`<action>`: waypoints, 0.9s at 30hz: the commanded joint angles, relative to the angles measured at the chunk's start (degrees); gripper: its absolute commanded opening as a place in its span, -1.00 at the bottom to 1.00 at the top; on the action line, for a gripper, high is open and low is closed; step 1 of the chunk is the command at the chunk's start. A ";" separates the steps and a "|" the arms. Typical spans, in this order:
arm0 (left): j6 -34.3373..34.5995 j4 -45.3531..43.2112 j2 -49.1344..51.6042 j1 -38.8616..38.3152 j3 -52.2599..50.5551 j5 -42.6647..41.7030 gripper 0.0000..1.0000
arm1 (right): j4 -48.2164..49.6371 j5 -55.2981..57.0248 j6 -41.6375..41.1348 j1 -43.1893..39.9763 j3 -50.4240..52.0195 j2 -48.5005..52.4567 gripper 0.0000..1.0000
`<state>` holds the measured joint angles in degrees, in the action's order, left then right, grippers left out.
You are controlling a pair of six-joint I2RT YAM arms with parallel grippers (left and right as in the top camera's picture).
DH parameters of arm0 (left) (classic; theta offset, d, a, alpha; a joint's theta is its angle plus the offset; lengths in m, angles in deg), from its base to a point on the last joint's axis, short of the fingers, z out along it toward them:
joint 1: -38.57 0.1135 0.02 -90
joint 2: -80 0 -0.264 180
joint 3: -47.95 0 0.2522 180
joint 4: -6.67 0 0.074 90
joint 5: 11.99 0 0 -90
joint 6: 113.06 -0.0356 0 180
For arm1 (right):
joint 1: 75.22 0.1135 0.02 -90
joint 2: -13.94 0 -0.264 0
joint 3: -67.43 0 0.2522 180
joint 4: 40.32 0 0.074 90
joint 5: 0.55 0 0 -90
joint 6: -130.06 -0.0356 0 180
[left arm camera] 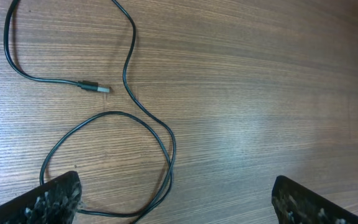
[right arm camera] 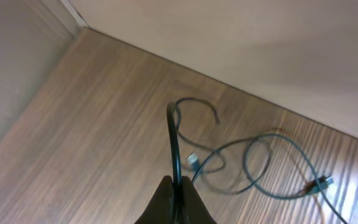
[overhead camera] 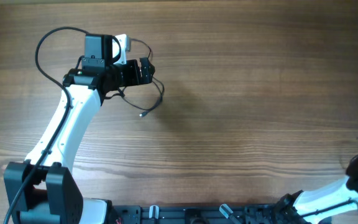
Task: Untangle cables
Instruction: 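Pull a cable out to the right with the right gripper, then bring the right gripper back toward the remaining black cable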
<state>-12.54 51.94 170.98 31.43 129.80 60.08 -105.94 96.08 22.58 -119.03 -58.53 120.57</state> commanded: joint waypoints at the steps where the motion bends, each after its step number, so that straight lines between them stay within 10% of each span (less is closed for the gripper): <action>1: -1.14 1.55 -0.57 -0.26 0.17 -0.72 1.00 | 2.05 3.15 -0.37 -0.48 -0.63 2.34 -0.91; 19: -1.11 0.81 -0.57 -4.37 0.17 -0.70 1.00 | -0.31 5.40 -2.47 -4.63 -0.61 11.69 -0.91; 21: -1.11 0.79 -0.57 -4.37 0.17 -0.70 1.00 | -0.35 5.40 -2.49 -4.63 -0.61 11.69 -0.44; 22: -1.11 0.79 -0.57 -4.37 0.17 -0.70 1.00 | -0.35 5.40 -2.51 -4.63 -0.61 11.69 0.64; 23: -1.11 0.81 -0.57 -4.37 0.17 -0.70 1.00 | -0.42 5.40 -3.08 -4.63 -0.61 11.67 0.99; 27: -1.11 1.31 -0.57 -4.39 0.17 -0.70 1.00 | -1.31 2.12 -3.69 -4.63 -0.61 11.32 0.99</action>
<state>-12.54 53.01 170.98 27.36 129.80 60.08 -106.81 99.98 19.94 -123.75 -58.55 131.54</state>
